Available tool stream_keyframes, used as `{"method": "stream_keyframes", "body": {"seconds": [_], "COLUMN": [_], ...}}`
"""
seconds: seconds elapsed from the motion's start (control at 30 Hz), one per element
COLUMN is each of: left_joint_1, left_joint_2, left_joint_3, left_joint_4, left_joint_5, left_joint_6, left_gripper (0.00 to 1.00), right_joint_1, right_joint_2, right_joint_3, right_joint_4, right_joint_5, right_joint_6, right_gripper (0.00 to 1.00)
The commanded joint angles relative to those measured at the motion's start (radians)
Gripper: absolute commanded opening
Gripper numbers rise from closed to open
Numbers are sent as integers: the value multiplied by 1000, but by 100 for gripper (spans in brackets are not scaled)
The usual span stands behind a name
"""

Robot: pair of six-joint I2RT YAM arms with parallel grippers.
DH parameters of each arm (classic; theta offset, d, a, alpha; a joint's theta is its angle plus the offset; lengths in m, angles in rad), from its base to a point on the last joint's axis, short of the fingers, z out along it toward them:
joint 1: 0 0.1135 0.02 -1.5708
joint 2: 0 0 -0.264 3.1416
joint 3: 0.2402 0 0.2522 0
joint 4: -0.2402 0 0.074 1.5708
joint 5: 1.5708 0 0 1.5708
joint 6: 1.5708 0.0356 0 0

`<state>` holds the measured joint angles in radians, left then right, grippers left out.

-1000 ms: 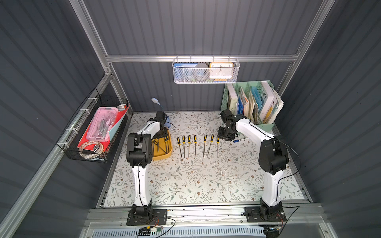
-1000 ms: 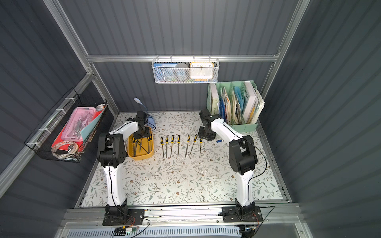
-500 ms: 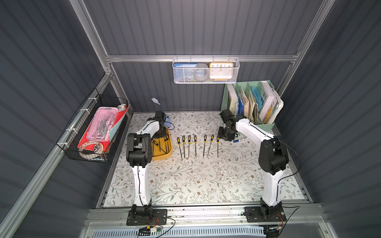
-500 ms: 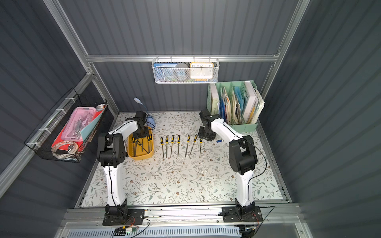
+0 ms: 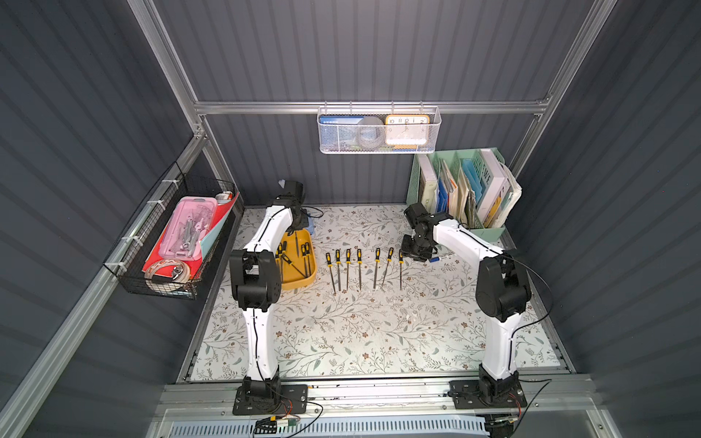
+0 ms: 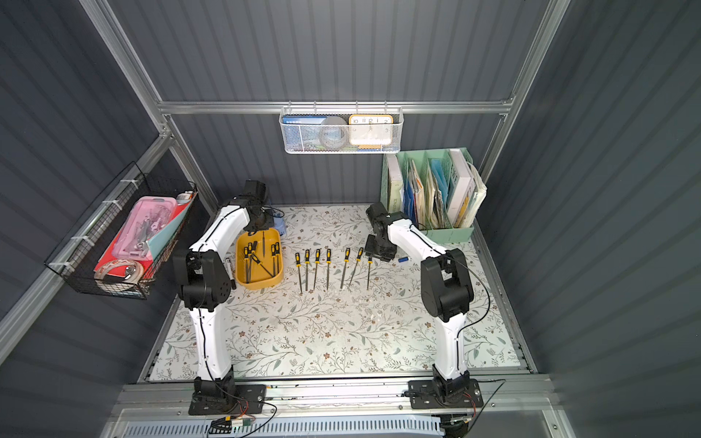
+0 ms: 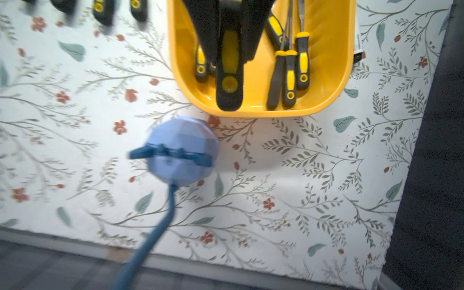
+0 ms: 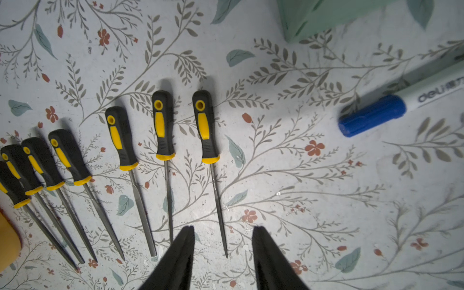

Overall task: Take the file tool out of the storage box
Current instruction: Pick up the file tool from the storage box.

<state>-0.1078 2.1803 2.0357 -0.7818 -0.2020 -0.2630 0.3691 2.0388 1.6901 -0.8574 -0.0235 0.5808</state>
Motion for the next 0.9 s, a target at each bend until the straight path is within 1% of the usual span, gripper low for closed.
{"method": "stream_keyframes", "body": {"seconds": [0.0, 0.1, 0.3, 0.4, 0.6, 0.7, 0.87], "left_joint_1": [-94, -166, -310, -352, -392, -401, -430], "left_joint_2": [-45, -22, 79, 119, 164, 176, 199], "left_joint_3": [25, 59, 164, 176, 130, 91, 66], "left_joint_4": [-31, -7, 16, 32, 71, 93, 93], "left_joint_5": [72, 136, 174, 185, 187, 194, 194], "left_joint_6": [-51, -91, -121, -124, -135, -141, -159], "left_gripper": [0, 0, 0, 0, 0, 0, 0], "right_joint_1": [1, -4, -52, -84, -125, -133, -137], "right_joint_2": [-27, -39, -83, -108, -123, -121, -111], "right_joint_3": [-23, -36, -75, -97, -125, -127, -127], "right_joint_4": [6, 14, 25, 26, 22, 21, 21], "right_joint_5": [6, 13, 19, 12, -4, -15, -30], "right_joint_6": [19, 24, 21, 7, -26, -30, -46], "right_gripper": [44, 44, 44, 44, 44, 44, 44]}}
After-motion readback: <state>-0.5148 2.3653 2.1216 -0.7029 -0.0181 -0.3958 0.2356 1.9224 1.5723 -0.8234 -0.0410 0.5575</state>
